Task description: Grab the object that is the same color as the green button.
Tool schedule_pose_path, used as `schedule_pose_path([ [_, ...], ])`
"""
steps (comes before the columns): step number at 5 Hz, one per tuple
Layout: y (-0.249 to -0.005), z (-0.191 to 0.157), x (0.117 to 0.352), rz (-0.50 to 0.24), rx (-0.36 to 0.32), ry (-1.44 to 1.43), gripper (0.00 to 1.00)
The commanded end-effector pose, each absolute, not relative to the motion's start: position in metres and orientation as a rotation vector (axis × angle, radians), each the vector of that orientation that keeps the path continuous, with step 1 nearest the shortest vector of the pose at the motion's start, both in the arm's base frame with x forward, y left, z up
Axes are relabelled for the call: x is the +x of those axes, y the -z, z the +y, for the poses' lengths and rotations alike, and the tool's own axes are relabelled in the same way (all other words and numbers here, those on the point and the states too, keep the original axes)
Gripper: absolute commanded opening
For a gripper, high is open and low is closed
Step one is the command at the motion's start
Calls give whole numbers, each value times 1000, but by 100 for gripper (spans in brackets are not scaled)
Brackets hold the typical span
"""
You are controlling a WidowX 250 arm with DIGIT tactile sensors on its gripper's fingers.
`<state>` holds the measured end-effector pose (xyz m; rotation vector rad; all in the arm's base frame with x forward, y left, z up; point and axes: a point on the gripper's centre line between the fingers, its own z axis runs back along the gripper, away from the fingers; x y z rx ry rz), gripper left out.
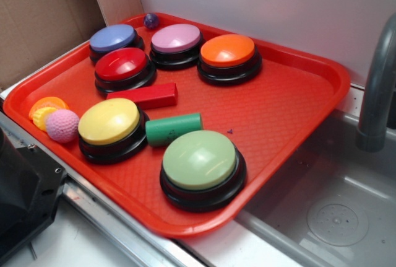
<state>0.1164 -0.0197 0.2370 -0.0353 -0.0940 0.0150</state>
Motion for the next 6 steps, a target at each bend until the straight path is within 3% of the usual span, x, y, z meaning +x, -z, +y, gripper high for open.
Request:
schedule_pose_path([
  [1,-237,-20,116,-94,-35,-15,100],
  [4,-218,-32,150,-68,86,371,100],
  [5,-194,-43,171,-51,135,564,100],
  [6,-166,-52,189,-67,142,740,100],
])
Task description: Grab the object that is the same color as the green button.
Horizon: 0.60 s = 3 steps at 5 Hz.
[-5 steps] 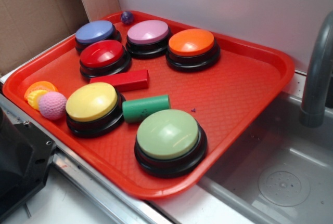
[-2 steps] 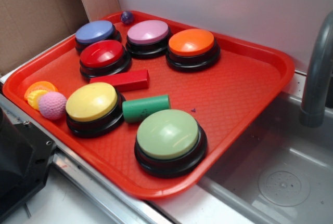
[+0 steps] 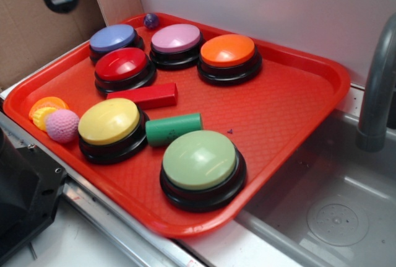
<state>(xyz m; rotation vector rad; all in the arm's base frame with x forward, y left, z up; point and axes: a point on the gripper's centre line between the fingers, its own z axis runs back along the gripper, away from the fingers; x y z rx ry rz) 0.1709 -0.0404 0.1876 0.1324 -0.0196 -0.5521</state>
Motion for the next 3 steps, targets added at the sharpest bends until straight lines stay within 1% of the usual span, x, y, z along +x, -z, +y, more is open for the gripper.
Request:
schedule_pose_path([
  [1,-143,-57,195,-66,134,837,100],
  [2,-120,-63,196,-62,94,905,100],
  [3,-103,-67,194,-82,56,909,100],
])
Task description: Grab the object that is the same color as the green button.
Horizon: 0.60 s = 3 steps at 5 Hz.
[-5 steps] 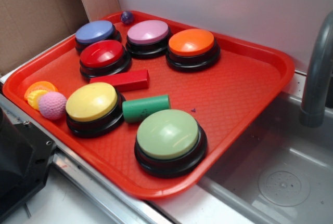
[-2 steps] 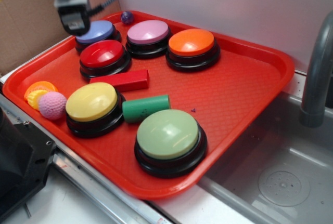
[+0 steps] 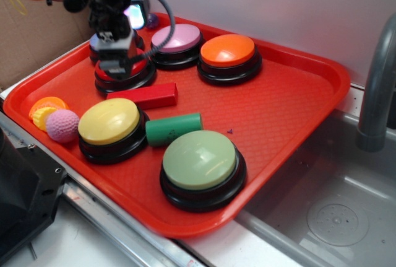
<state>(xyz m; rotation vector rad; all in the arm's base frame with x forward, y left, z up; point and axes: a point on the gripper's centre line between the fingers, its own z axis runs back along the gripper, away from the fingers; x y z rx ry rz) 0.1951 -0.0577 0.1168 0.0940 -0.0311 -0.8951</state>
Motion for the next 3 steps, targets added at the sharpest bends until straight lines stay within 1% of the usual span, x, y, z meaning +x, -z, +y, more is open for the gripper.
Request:
schedule_pose_path([
  [1,-84,-77,192,-79,25,981,100],
  [2,-69,-78,190,-67,23,1014,100],
  [3,-55,-83,189,-121,4,1064,100],
])
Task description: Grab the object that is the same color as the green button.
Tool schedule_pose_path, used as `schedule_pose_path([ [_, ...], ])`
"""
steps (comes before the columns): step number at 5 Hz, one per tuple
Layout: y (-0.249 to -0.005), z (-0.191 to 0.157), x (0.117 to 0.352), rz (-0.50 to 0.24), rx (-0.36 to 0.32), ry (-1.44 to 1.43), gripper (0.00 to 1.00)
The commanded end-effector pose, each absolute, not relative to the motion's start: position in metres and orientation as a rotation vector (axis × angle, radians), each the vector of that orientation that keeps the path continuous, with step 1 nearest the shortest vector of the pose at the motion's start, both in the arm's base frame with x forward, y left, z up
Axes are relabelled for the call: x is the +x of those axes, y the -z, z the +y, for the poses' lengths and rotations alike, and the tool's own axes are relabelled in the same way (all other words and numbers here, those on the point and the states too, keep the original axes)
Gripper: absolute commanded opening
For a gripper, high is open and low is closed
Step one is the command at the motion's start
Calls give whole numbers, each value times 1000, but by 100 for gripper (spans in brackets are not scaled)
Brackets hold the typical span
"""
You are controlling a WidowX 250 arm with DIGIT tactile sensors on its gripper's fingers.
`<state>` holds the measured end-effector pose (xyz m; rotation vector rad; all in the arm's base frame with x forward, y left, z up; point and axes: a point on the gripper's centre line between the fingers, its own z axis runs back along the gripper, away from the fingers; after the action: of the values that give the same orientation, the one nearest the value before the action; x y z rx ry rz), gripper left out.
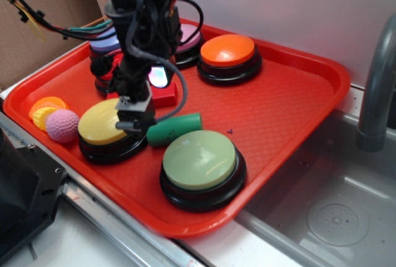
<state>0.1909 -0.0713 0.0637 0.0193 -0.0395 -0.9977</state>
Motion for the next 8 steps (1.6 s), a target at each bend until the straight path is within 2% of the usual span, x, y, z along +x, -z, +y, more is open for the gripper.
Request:
schedule_pose_path([
  [1,-45,-81,185,-159,-25,1069,100],
  [2,-34,-70,182,-232,-97,1087,100],
  [3,-23,-67,186,-269,-136,1090,100],
  [4,-15,-69,194,-260,-128,1098,100],
  [6,-20,-87,207,-292,-155,1092,100],
  [7,-21,-89,210,-257,-134,1042,5],
  [8,-24,-84,210,-278,-135,1015,0],
])
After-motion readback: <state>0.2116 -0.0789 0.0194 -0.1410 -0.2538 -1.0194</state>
